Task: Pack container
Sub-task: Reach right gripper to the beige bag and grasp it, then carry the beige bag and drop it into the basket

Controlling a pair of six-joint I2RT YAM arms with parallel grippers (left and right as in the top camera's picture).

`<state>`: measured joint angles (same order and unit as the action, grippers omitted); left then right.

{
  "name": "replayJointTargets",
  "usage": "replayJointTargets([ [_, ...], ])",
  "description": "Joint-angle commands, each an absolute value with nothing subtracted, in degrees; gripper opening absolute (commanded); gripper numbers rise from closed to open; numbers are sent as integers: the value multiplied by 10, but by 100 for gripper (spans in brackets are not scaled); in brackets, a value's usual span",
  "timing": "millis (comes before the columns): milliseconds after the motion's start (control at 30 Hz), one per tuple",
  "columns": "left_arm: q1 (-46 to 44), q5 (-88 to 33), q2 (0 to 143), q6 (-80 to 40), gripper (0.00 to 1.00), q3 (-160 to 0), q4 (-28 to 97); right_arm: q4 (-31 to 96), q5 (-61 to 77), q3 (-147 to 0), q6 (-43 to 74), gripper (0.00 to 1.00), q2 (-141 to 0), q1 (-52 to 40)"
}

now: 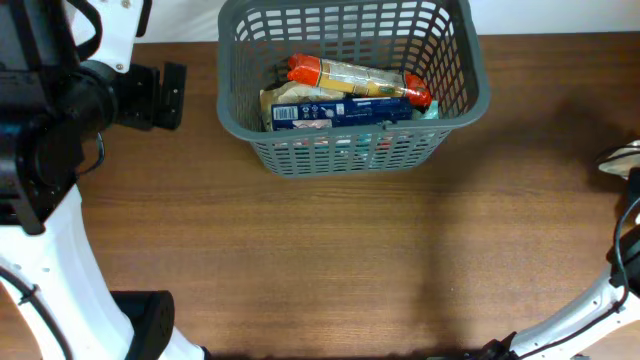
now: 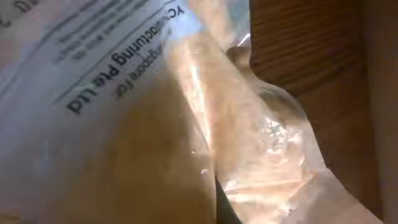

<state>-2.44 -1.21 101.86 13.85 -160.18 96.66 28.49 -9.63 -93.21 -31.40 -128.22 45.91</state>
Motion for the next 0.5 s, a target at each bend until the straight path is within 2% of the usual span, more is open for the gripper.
replayJointTargets([
  [0,-21,-10,1013,133,99,-1602,967,305,-45,-928,-236,4,-1300,431],
  [200,-21,-10,1013,133,99,-1602,967,309,-7,-946,-180,4,-1226,391],
  [300,-21,-10,1013,133,99,-1602,967,310,97,-993,-93,4,-1165,379],
  [333,-21,-10,1013,133,99,-1602,967,311,173,-1026,-46,4,-1133,377],
  [467,-21,-10,1013,133,99,-1602,967,313,312,-1106,39,4,-1075,366],
])
